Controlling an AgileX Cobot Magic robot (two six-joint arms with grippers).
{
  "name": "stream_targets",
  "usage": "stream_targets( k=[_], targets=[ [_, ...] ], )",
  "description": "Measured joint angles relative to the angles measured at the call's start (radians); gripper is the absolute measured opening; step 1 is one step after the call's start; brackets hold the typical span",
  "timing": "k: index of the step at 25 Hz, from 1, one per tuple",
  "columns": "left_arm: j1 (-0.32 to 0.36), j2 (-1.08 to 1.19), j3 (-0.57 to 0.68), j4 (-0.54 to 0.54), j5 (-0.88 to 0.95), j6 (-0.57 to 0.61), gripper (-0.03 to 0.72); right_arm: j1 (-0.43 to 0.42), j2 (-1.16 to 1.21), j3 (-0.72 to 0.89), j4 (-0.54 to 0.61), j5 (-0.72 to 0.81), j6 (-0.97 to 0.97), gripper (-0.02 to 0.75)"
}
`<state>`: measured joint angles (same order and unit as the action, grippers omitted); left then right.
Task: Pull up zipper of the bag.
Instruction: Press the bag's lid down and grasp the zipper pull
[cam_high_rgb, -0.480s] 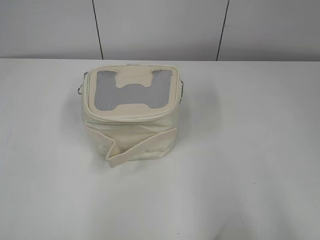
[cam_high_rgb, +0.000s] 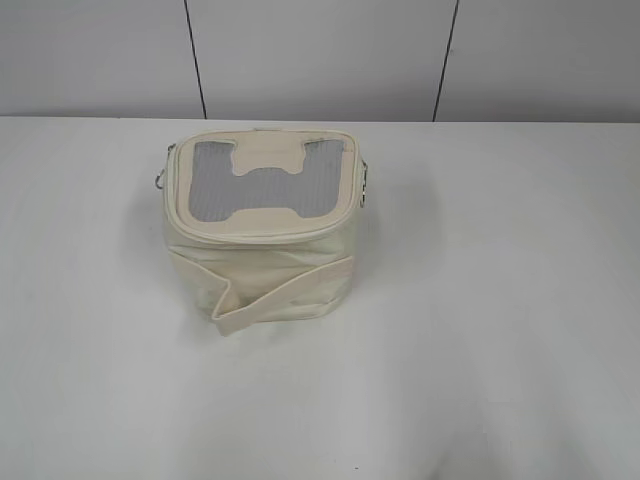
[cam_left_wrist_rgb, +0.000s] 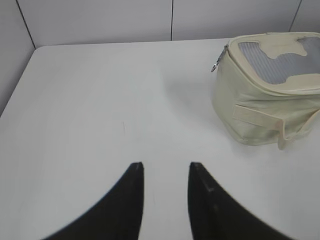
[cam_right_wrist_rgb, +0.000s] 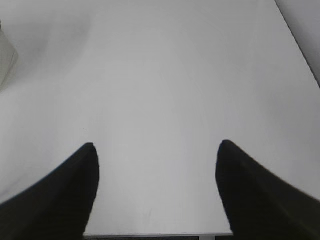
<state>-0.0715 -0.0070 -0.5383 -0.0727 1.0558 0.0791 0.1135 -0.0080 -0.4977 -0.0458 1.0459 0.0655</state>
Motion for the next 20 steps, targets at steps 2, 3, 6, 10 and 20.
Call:
stream_targets(
  k=[2, 3, 6, 10, 20],
  targets=[
    [0.0, 0.0, 0.0, 0.0, 0.0, 0.0, 0.241, 0.0, 0.0, 0.0, 0.0, 0.0, 0.0, 0.568],
    [0.0, 0.0, 0.0, 0.0, 0.0, 0.0, 0.241, 0.0, 0.0, 0.0, 0.0, 0.0, 0.0, 0.568],
    [0.0, 0.0, 0.0, 0.0, 0.0, 0.0, 0.241, 0.0, 0.0, 0.0, 0.0, 0.0, 0.0, 0.568],
    [0.0, 0.0, 0.0, 0.0, 0.0, 0.0, 0.241, 0.0, 0.0, 0.0, 0.0, 0.0, 0.0, 0.568],
    [0.0, 0.0, 0.0, 0.0, 0.0, 0.0, 0.241, 0.0, 0.0, 0.0, 0.0, 0.0, 0.0, 0.568]
  ],
)
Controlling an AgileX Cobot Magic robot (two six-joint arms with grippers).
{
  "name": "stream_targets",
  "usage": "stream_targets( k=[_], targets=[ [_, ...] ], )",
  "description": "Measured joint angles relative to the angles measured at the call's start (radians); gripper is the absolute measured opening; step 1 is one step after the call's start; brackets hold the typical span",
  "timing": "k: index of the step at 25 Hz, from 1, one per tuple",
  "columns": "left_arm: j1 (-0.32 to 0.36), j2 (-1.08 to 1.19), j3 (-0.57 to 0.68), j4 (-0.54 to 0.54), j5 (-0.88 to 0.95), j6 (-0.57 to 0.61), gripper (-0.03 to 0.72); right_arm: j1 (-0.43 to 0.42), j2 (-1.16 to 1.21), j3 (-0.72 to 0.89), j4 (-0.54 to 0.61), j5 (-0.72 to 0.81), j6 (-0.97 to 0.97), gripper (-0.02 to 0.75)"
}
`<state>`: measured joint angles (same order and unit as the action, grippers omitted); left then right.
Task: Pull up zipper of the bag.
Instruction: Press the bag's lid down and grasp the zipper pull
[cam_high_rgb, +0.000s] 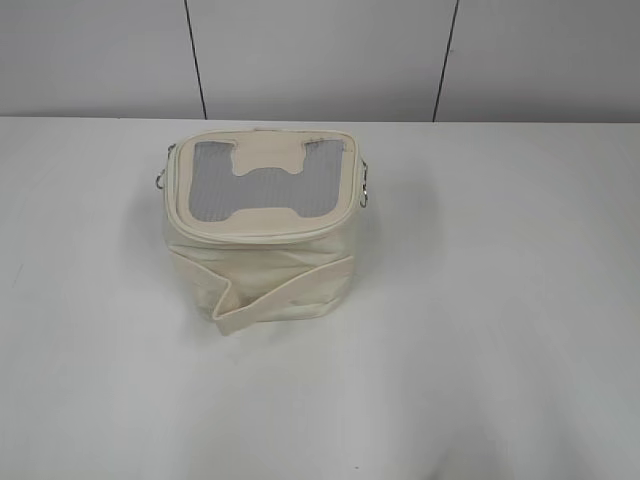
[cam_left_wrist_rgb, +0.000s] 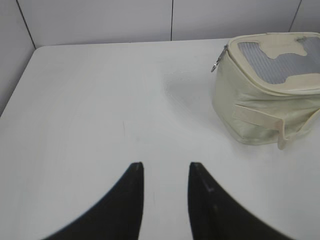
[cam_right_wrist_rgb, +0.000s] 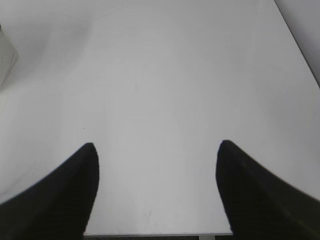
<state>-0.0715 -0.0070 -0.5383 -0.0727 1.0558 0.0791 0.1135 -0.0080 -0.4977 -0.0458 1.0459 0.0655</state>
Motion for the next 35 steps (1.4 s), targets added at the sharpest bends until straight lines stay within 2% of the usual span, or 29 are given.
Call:
stream_targets(
  k=[28, 32, 35],
  targets=[
    [0.0, 0.0, 0.0, 0.0, 0.0, 0.0, 0.241, 0.0, 0.0, 0.0, 0.011, -0.002, 0.011, 0.557],
    [0.0, 0.0, 0.0, 0.0, 0.0, 0.0, 0.241, 0.0, 0.11, -0.05, 0.083, -0.088, -0.043, 0.494],
    [0.0, 0.0, 0.0, 0.0, 0.0, 0.0, 0.241, 0.0, 0.4, -0.111, 0.295, -0.266, -0.293, 0.466]
  ],
)
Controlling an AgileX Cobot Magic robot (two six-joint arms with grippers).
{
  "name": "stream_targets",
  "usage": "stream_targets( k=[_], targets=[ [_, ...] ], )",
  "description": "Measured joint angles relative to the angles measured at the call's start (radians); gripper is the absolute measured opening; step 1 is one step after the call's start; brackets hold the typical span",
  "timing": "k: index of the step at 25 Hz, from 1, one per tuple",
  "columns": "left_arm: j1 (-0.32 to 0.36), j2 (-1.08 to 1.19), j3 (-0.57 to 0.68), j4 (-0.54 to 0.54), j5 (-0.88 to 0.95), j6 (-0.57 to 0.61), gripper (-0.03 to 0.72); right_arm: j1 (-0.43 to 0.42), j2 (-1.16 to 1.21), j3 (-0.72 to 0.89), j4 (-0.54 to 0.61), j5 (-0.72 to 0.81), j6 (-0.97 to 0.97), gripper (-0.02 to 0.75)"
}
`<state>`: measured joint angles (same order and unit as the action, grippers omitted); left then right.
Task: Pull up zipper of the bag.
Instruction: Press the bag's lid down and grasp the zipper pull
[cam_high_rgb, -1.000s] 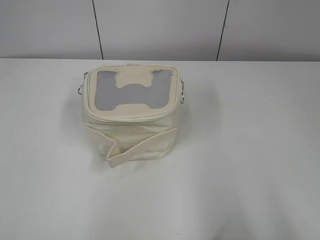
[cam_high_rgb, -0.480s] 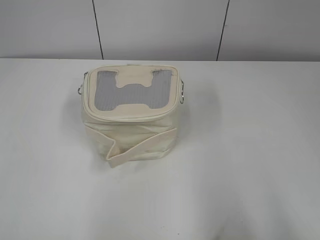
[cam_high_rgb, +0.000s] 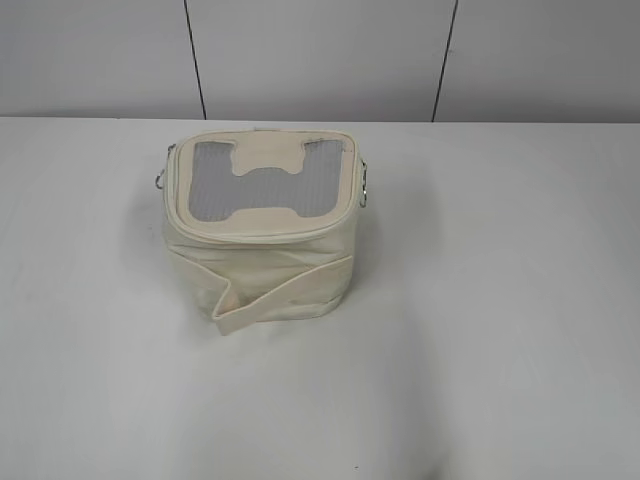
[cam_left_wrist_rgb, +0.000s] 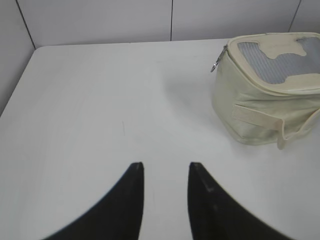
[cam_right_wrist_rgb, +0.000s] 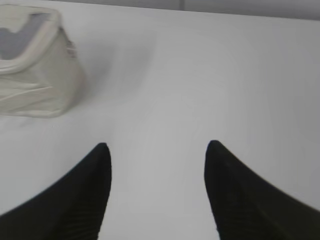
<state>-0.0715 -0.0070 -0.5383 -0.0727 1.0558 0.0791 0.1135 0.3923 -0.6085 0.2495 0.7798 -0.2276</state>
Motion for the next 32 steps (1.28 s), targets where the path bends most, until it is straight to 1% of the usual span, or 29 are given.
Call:
stream_targets(
  k=[1, 3, 5, 7, 8, 10, 13, 17, 20, 24, 27, 32],
  targets=[
    [0.0, 0.0, 0.0, 0.0, 0.0, 0.0, 0.241, 0.0, 0.132, -0.032, 0.11, -0.059, -0.11, 0.463],
    [0.0, 0.0, 0.0, 0.0, 0.0, 0.0, 0.241, 0.0, 0.385, -0.128, 0.34, -0.123, -0.411, 0.461],
    [0.0, 0.0, 0.0, 0.0, 0.0, 0.0, 0.241, 0.0, 0.66, -0.248, 0.559, -0.129, -0.665, 0.459],
    [0.0, 0.0, 0.0, 0.0, 0.0, 0.0, 0.241, 0.01, 0.872, -0.395, 0.687, -0.097, -0.852, 0.458],
    [0.0, 0.0, 0.0, 0.0, 0.0, 0.0, 0.241, 0.021, 0.98, -0.482, 0.715, -0.081, -0.898, 0.458],
    [0.0, 0.0, 0.0, 0.0, 0.0, 0.0, 0.241, 0.061, 1.159, -0.656, 0.723, -0.049, -0.956, 0.455],
    [0.0, 0.0, 0.0, 0.0, 0.0, 0.0, 0.241, 0.127, 1.394, -0.884, 0.73, 0.036, -0.981, 0.454],
    [0.0, 0.0, 0.0, 0.0, 0.0, 0.0, 0.241, 0.2, 1.638, -1.149, 0.732, 0.161, -0.958, 0.454],
    [0.0, 0.0, 0.0, 0.0, 0.0, 0.0, 0.241, 0.248, 1.778, -1.301, 0.733, 0.225, -0.921, 0.454],
    [0.0, 0.0, 0.0, 0.0, 0.0, 0.0, 0.241, 0.308, 1.926, -1.472, 0.732, 0.251, -0.873, 0.454],
    [0.0, 0.0, 0.0, 0.0, 0.0, 0.0, 0.241, 0.34, 2.014, -1.567, 0.731, 0.255, -0.84, 0.454],
    [0.0, 0.0, 0.0, 0.0, 0.0, 0.0, 0.241, 0.355, 2.114, -1.648, 0.712, 0.272, -0.785, 0.447]
  ],
)
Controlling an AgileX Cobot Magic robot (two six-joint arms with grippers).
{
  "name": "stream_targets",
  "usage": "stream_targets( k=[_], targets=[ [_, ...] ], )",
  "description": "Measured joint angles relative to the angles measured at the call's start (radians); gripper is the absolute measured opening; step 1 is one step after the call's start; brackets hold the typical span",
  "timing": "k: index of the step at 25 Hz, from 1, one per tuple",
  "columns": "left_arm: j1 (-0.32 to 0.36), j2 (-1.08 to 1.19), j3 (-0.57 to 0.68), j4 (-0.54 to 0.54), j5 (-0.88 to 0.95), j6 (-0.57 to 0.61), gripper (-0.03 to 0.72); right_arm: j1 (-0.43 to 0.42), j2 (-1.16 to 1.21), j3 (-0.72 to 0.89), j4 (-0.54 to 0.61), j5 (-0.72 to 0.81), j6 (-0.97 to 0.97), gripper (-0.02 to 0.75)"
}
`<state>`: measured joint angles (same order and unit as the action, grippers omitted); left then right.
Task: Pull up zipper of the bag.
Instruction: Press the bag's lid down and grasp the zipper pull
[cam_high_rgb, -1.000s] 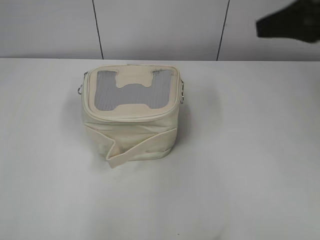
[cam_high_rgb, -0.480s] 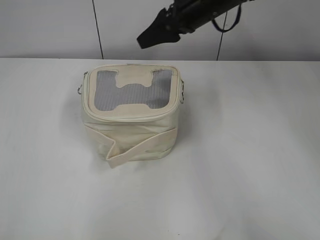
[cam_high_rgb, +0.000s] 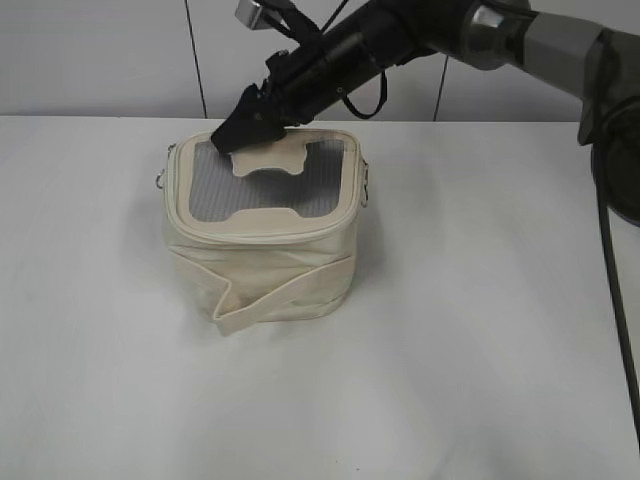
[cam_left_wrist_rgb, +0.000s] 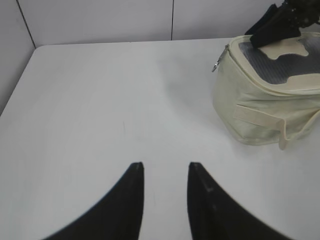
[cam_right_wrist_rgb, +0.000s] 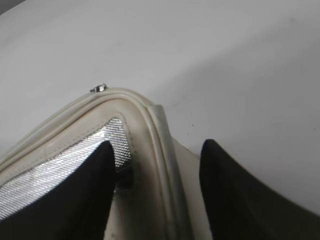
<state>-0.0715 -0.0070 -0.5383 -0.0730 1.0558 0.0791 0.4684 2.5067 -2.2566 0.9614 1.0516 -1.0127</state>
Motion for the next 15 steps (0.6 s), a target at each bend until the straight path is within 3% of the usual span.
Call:
stream_targets(
  k=[2, 5, 6, 12, 15],
  targets=[
    [0.0, 0.0, 0.0, 0.0, 0.0, 0.0, 0.241, 0.0, 0.014, -0.006, -0.006, 0.01, 0.017, 0.385],
    [0.0, 0.0, 0.0, -0.001, 0.0, 0.0, 0.24, 0.0, 0.015, -0.015, -0.032, 0.023, 0.04, 0.132],
    [0.0, 0.0, 0.0, -0.005, 0.0, 0.0, 0.239, 0.001, 0.015, -0.015, -0.036, 0.027, 0.048, 0.078],
    [0.0, 0.134, -0.046, 0.001, -0.148, 0.0, 0.239, 0.001, 0.015, -0.016, -0.039, 0.03, 0.066, 0.053],
    [0.0, 0.257, -0.051, -0.057, -0.269, 0.0, 0.239, 0.001, 0.015, -0.016, -0.039, 0.032, 0.077, 0.053]
  ],
)
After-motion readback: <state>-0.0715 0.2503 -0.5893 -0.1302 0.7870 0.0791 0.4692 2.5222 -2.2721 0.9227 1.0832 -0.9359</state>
